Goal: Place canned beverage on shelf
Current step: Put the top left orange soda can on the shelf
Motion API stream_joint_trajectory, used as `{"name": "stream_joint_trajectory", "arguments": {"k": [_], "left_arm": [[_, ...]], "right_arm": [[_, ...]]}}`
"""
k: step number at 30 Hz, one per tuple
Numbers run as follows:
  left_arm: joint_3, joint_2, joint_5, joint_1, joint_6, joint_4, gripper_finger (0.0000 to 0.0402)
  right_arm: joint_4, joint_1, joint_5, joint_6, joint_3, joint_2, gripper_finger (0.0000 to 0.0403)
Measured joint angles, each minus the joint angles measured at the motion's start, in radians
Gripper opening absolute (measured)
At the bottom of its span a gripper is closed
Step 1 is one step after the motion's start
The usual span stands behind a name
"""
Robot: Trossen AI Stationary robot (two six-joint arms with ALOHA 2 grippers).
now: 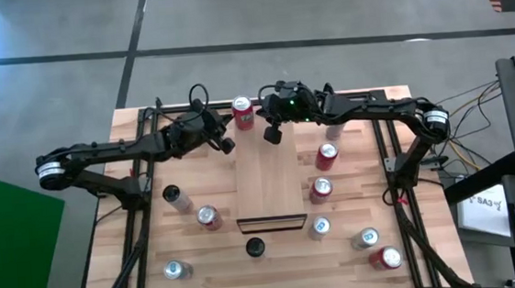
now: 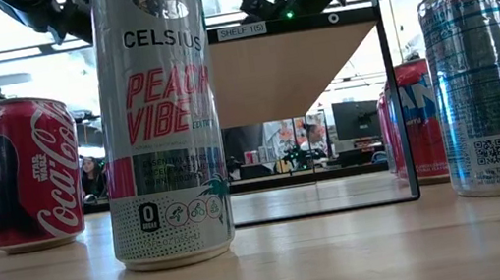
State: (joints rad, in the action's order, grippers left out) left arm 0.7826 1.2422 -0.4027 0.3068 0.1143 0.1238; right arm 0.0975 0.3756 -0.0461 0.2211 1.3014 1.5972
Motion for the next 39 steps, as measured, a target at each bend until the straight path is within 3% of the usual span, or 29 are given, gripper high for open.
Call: {"name": "stream_joint_trajectory", "arguments": {"k": [5,26,32,39], "left_arm": [[0.000,-0.014,0.001,-0.003,-0.002,-0.027,0.0000],[0.000,0.049,0.017,0.003,-0.017,0.018,0.0000],[0.000,0.049,-0.055,0.003,-0.008,0.018,0.0000],[0.000,0.049,-0.061,0.005,0.007,0.018,0.0000]], "right_arm": [[-0.007,0.011,-0.051,0.011,0.000,0.004,0.0011],[-0.049,0.012,-0.027,0.026,0.001,0.040,0.0011],[-0.003,0.008,-0.022,0.027,0.001,0.036,0.0011],[0.003,0.004,-0.022,0.033,0.001,0.034,0.0011]]}}
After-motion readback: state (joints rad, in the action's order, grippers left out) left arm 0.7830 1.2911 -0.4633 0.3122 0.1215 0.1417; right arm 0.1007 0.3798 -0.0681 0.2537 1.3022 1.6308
